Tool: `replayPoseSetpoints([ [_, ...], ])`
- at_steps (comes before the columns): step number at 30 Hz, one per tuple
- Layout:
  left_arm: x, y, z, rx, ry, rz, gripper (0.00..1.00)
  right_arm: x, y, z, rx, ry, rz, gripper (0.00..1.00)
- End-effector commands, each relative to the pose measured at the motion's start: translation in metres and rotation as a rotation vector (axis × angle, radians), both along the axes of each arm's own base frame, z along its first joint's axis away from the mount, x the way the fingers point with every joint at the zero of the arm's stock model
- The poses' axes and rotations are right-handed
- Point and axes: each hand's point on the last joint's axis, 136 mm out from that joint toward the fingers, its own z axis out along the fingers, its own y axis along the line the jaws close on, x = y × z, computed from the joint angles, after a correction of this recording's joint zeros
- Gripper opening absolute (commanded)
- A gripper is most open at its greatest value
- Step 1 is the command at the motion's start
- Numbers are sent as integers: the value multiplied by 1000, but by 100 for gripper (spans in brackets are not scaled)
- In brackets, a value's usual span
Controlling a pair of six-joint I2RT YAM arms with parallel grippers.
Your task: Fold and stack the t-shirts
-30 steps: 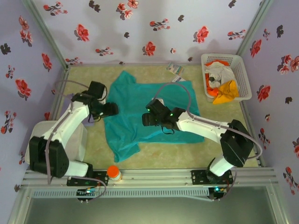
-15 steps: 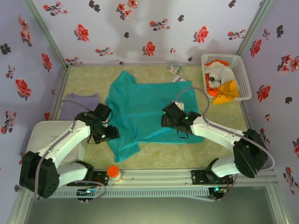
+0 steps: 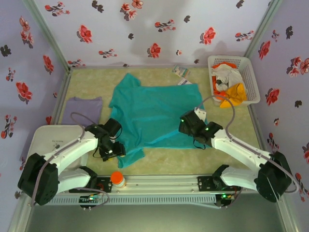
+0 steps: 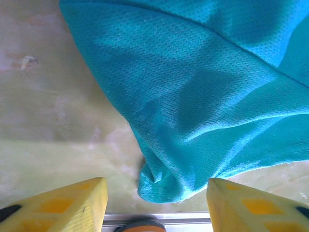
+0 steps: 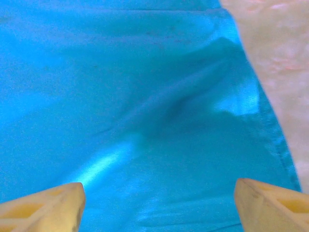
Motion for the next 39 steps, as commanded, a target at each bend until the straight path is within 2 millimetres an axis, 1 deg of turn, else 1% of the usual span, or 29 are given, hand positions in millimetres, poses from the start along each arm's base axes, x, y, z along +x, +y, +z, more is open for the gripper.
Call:
replayPoseSetpoints([
  [1, -10, -3, -4, -10, 43, -8, 55, -8, -21, -5, -34, 22, -69, 81],
  [4, -16, -9, -5, -36, 65, -21, 54, -13, -31, -6, -61, 40, -104, 81],
  [7, -22, -12, -10, -42, 81, -27, 54, -20, -40, -14, -59, 79, -153, 81],
  [10, -24, -15, -19, -46, 92, -26, 54, -26, -48, -25, -29, 111, -197, 81],
  [15, -24, -22, -34, -41, 116, -36, 50, -37, -73, -36, 13, 156, -312, 76],
  [21, -18, -29, -42, -35, 119, -43, 41, -56, -83, -56, 135, 207, -402, 67],
  [26, -12, -31, -43, -21, 109, -55, 35, -68, -87, -68, 159, 238, -436, 62],
  [28, -9, -32, -43, -18, 104, -58, 33, -68, -86, -72, 162, 238, -438, 61],
  [33, -6, -33, -44, -13, 95, -61, 29, -56, -81, -76, 173, 230, -428, 55],
  [34, -5, -32, -45, -10, 92, -61, 25, -53, -80, -77, 177, 228, -423, 55],
  [39, -2, -31, -49, 4, 83, -54, 18, -38, -73, -82, 179, 225, -401, 50],
])
